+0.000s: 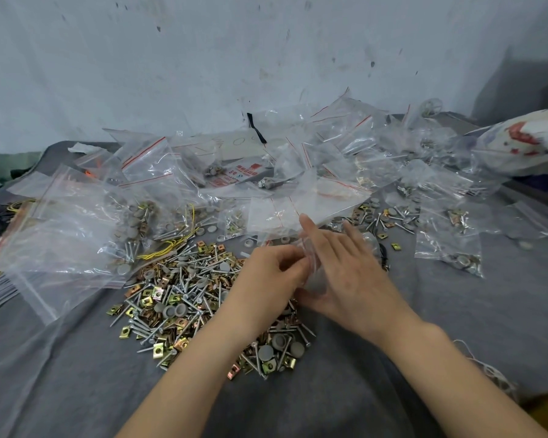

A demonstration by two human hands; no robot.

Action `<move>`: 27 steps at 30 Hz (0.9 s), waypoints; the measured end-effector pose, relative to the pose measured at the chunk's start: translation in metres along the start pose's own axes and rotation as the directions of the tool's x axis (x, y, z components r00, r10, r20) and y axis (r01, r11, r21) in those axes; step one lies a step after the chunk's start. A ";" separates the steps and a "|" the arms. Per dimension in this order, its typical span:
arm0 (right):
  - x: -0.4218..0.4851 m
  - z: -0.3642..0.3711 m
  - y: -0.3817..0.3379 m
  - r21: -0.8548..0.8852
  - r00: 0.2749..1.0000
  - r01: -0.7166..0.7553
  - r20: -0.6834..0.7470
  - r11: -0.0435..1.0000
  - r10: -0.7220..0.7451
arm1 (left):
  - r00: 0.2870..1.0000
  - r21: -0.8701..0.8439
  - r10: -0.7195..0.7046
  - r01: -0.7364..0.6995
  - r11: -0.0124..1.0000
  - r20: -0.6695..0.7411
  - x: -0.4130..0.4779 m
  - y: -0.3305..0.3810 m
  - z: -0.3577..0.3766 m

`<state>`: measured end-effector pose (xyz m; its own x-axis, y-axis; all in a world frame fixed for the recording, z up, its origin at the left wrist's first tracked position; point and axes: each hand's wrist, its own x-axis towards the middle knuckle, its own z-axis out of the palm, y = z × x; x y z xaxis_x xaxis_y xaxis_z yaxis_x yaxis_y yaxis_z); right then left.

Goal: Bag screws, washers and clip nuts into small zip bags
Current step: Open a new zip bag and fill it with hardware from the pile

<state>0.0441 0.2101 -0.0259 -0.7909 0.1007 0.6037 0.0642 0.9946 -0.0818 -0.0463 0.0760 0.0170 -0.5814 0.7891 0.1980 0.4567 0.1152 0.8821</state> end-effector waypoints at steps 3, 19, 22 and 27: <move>-0.001 0.002 -0.001 -0.013 0.999 0.034 0.003 0.999 -0.034 | 0.999 -0.008 -0.026 0.026 1.000 0.019 0.001 -0.002 -0.003; 0.002 -0.005 -0.005 0.067 0.999 0.007 0.033 0.998 -0.010 | 0.994 0.205 -0.009 -0.014 0.979 0.112 -0.003 0.005 -0.003; 0.002 -0.006 -0.005 0.056 0.999 0.017 0.041 0.998 -0.020 | 0.994 0.220 -0.007 -0.017 0.975 0.109 -0.003 0.003 -0.003; 0.001 -0.006 -0.004 0.044 1.000 0.010 0.007 0.999 -0.011 | 0.995 0.167 0.000 -0.016 0.986 0.095 -0.003 0.002 -0.005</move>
<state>0.0466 0.2060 -0.0208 -0.7957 0.0901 0.5990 0.0293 0.9934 -0.1104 -0.0471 0.0706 0.0208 -0.5146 0.8430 0.1565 0.5721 0.2016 0.7950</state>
